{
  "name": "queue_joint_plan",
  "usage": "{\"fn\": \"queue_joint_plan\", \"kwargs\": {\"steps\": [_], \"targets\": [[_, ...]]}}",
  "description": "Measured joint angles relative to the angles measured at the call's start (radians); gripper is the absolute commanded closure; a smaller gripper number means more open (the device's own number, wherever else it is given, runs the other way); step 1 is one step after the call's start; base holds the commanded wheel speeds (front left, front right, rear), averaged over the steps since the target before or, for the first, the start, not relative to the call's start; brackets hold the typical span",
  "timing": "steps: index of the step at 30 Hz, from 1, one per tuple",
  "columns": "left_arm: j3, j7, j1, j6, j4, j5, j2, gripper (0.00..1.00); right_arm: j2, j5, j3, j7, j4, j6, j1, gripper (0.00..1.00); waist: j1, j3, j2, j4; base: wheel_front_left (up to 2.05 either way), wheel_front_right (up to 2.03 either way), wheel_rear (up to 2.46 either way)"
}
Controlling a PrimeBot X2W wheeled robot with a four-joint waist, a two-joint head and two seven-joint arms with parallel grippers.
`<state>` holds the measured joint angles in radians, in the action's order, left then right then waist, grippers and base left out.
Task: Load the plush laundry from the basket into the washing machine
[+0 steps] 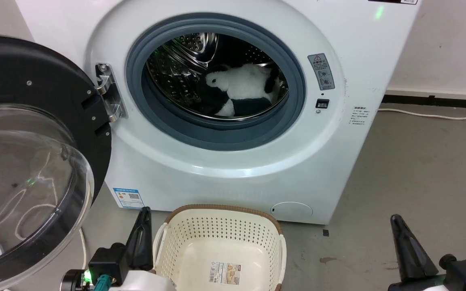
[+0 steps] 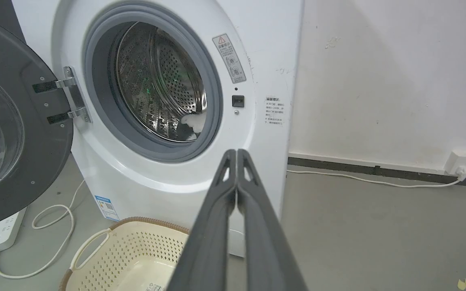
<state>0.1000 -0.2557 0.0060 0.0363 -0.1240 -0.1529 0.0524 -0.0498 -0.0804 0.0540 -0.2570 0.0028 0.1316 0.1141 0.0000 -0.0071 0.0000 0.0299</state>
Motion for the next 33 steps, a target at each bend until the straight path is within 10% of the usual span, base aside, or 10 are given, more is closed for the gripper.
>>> {"fn": "queue_joint_plan", "kwargs": {"steps": [33], "targets": [[-0.021, 0.063, 0.000, -0.005, 0.026, 0.034, 0.000, 1.00, 0.000, 0.012, -0.011, 0.063, 0.000, 0.000, -0.017, 1.00, 0.0000, 0.002, 0.0000, -0.008, 0.00, 0.00, 0.00]]}}
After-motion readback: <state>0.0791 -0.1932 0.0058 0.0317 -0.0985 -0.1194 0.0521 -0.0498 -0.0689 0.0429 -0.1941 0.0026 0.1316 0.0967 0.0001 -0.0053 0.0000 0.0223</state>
